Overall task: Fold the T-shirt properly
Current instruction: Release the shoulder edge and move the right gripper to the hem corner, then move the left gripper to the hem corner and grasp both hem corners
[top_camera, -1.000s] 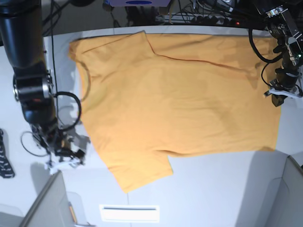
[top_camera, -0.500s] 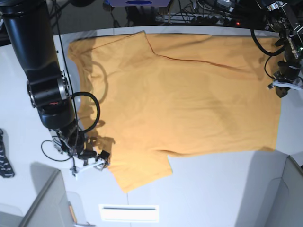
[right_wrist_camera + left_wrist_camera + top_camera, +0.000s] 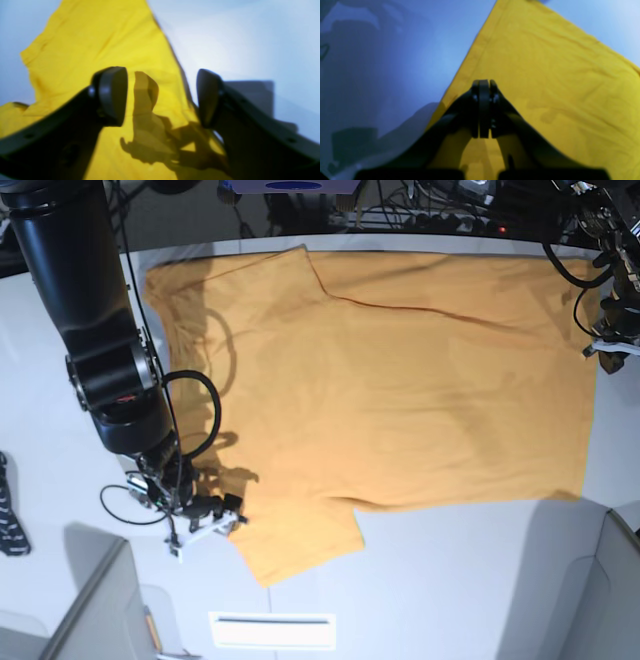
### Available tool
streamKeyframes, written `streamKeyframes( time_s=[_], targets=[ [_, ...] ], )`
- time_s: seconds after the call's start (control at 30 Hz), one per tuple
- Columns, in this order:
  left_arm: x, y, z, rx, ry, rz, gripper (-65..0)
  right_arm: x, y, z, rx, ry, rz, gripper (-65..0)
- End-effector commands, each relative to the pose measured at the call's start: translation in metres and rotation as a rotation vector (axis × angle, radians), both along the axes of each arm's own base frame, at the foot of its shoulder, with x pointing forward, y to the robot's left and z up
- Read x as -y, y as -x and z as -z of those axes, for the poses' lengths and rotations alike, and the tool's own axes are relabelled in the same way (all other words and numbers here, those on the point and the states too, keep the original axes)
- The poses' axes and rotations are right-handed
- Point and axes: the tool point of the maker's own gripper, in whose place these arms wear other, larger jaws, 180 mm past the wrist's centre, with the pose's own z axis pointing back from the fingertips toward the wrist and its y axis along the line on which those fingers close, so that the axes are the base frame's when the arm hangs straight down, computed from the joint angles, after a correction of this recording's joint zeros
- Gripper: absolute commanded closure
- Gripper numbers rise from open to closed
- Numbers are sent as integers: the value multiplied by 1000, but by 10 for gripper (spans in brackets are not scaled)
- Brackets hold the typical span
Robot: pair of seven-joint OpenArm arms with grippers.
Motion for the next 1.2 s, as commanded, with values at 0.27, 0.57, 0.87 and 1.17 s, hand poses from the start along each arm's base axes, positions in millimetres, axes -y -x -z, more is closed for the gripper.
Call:
streamKeyframes(
  time_s=[0.27,0.57,0.87,1.17],
  targets=[
    [-20,-36,-43,76,-104,55,-97,-2,-23,-27,93,-8,11,0],
    [-78,-115,-13,-28,17,8,-650,-6,-23,-27,93,-11,5,0],
    [-85,-179,23,-144,-27,46,-650,-7,-23,-27,91,-11,5,0],
    [-69,-187,54,-202,-97,116,-650,-5,-23,-27,91,-9,7,0]
  ],
)
